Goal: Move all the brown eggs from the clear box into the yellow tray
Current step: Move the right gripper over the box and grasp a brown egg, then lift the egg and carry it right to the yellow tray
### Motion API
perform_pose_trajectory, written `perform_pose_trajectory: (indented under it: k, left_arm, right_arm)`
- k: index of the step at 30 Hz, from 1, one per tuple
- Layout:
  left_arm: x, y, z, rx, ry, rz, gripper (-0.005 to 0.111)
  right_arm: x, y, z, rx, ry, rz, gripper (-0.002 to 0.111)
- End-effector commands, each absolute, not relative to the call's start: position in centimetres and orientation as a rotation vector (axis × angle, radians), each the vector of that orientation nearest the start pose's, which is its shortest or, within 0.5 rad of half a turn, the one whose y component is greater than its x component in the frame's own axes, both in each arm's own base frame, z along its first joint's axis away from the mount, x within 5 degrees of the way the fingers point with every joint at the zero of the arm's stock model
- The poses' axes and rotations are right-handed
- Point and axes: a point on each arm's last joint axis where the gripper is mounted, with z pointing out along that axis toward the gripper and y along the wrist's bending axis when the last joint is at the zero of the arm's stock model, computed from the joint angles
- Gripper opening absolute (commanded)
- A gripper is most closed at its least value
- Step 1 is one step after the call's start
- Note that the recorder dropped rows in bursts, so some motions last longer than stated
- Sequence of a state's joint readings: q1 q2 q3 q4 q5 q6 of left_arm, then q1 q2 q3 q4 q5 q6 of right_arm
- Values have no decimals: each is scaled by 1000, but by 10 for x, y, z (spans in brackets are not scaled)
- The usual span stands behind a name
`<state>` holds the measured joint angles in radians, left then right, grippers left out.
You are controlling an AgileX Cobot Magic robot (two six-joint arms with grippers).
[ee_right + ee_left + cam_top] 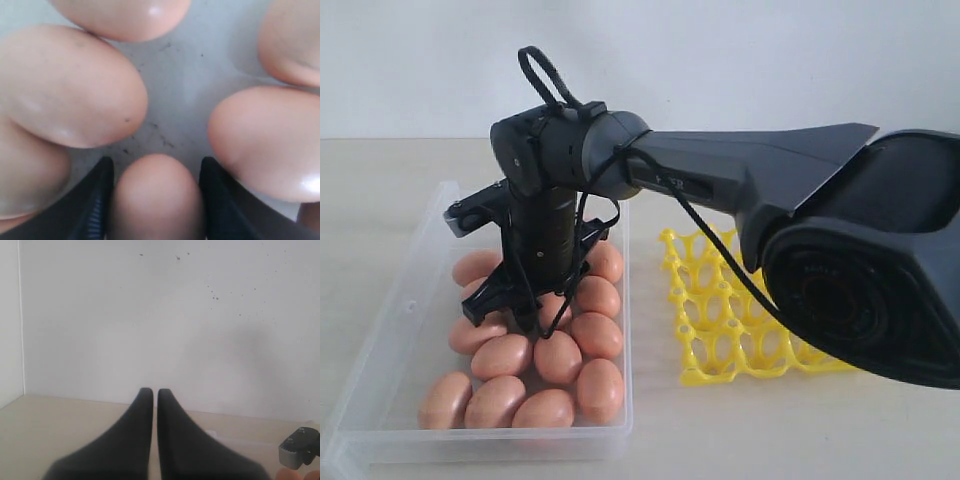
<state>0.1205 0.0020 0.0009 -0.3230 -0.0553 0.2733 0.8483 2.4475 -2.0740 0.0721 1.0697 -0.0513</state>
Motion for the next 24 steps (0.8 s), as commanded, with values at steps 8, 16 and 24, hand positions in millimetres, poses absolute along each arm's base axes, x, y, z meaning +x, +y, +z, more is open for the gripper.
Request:
perform_pose_trajectory:
  k: [8,16,24]
  left_arm:
    - [55,8,218,-127,1429,77,4]
    - [55,8,218,-127,1429,77,4]
    - [55,8,218,-127,1429,77,4]
  right_arm:
    - [335,385,222,-1134,2409,320,0]
    - [321,365,276,-957,2168,442,0]
    - [288,302,297,-775,1911,518,0]
